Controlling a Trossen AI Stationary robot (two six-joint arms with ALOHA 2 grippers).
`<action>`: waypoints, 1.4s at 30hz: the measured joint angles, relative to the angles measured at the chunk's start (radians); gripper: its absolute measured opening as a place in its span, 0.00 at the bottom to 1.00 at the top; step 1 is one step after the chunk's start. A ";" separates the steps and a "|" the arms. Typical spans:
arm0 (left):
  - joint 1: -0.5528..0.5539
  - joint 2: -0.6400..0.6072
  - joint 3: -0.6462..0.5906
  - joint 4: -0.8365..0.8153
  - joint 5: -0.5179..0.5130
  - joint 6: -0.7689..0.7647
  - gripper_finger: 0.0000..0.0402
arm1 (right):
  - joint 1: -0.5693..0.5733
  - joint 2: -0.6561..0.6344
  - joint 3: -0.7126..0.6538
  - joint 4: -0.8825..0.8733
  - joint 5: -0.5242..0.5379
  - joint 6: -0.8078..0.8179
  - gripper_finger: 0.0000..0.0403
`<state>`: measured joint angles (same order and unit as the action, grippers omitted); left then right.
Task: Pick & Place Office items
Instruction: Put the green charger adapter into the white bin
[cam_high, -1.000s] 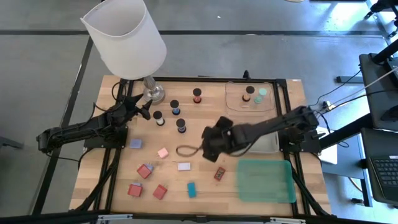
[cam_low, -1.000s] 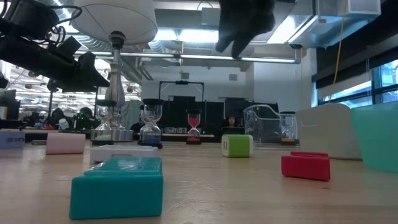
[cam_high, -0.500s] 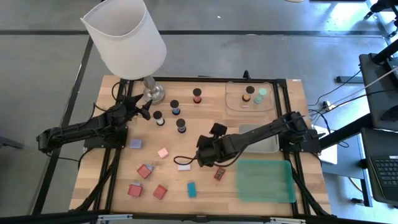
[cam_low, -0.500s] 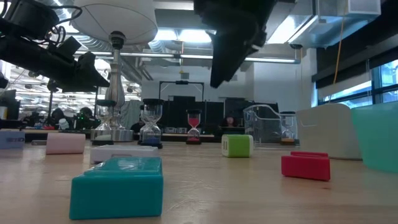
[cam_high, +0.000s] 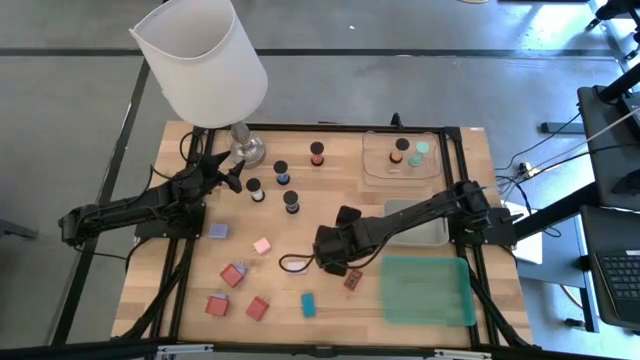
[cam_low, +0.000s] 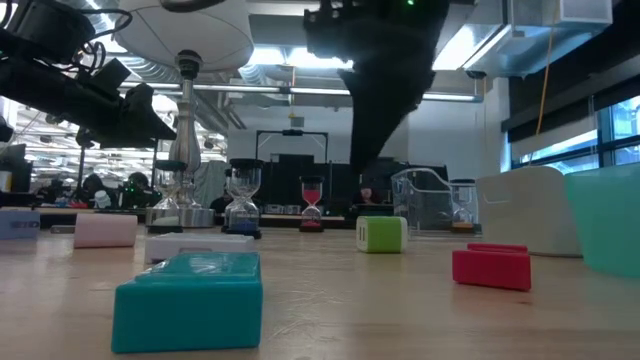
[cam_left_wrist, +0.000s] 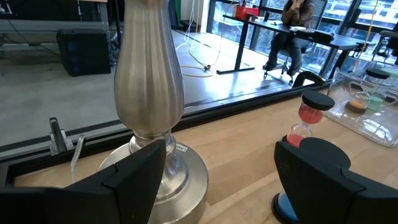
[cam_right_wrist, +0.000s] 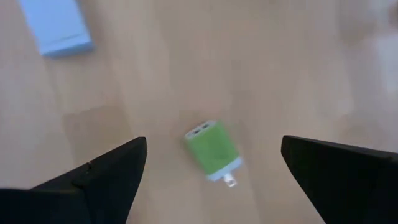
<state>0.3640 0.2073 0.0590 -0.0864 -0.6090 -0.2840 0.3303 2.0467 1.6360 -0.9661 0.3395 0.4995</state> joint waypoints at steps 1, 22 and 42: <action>0.000 0.000 0.000 0.000 0.000 0.000 0.74 | 0.000 -0.006 -0.016 0.021 -0.017 -0.010 0.93; 0.000 -0.001 0.000 0.001 0.000 0.000 0.74 | -0.024 -0.368 -0.685 0.784 0.019 -0.072 0.93; 0.000 0.002 0.000 0.000 0.000 0.000 0.74 | -0.059 -0.305 -0.704 0.870 -0.087 -0.189 0.93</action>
<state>0.3641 0.2096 0.0593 -0.0868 -0.6089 -0.2843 0.2717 1.7418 0.9325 -0.0964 0.2529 0.3101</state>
